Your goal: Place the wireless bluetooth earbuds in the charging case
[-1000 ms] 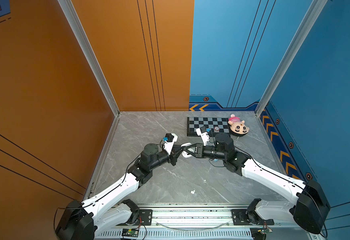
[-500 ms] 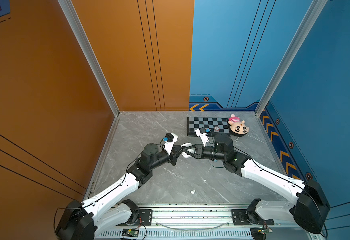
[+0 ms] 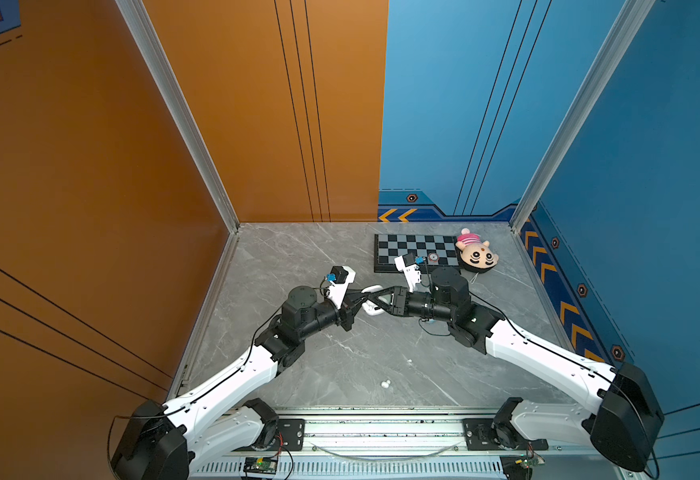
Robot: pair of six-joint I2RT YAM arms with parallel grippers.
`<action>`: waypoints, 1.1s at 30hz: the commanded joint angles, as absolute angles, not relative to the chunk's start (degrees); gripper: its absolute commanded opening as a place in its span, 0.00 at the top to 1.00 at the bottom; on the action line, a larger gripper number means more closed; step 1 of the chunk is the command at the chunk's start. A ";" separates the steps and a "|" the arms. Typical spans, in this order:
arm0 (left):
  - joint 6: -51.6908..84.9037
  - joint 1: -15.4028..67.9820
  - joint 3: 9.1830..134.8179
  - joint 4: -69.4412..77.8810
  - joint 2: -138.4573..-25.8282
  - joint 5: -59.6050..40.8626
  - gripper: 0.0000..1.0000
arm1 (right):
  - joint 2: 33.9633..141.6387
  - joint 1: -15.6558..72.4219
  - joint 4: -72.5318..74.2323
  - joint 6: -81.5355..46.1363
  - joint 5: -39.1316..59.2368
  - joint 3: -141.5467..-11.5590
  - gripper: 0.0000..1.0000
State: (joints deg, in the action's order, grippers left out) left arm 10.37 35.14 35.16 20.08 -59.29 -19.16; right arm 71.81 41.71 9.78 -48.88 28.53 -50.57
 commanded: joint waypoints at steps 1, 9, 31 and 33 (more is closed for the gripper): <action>11.09 34.68 38.12 23.73 -58.63 -21.01 1.00 | 71.37 41.14 5.64 -47.56 26.23 -50.23 0.69; 10.86 34.63 37.45 23.73 -58.62 -20.13 1.00 | 71.21 41.10 5.80 -46.66 26.72 -51.15 0.65; 4.02 29.52 32.54 12.87 -50.01 -7.28 1.00 | 65.54 39.06 -39.90 -30.68 22.01 -64.15 0.62; 4.04 29.02 32.32 11.27 -48.49 -7.46 1.00 | 67.33 39.75 -45.37 -25.69 21.76 -64.16 0.62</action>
